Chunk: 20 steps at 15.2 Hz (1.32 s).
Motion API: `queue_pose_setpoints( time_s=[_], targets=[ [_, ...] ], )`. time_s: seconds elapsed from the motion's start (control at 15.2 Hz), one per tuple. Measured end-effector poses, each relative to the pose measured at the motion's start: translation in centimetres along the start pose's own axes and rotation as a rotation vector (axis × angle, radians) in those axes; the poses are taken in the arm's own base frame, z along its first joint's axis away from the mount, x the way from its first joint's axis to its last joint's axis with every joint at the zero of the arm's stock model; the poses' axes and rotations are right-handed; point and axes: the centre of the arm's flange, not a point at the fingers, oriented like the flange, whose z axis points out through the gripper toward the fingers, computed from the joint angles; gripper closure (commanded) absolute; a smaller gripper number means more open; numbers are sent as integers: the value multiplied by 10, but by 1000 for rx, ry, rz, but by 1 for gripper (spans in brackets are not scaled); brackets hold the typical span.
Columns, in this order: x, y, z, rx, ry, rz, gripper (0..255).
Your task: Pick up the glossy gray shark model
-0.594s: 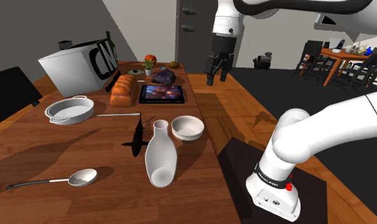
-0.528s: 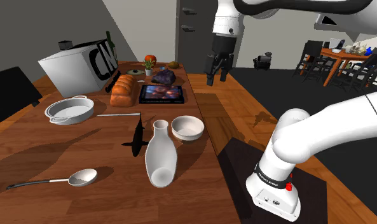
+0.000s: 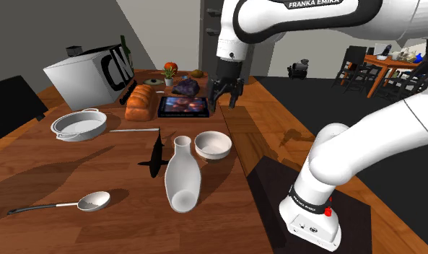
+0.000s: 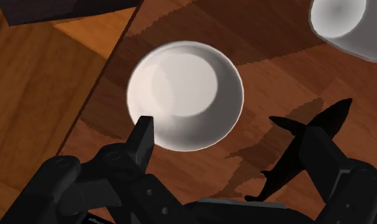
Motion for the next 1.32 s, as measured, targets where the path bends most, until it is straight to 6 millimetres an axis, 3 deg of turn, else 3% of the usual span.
queue_pose_setpoints(
  time_s=[0.46, 1.32],
  targets=[
    [41, -49, 60, 27, 8, 148, 0],
    [144, -127, 164, 80, 24, 421, 0]
  ],
)
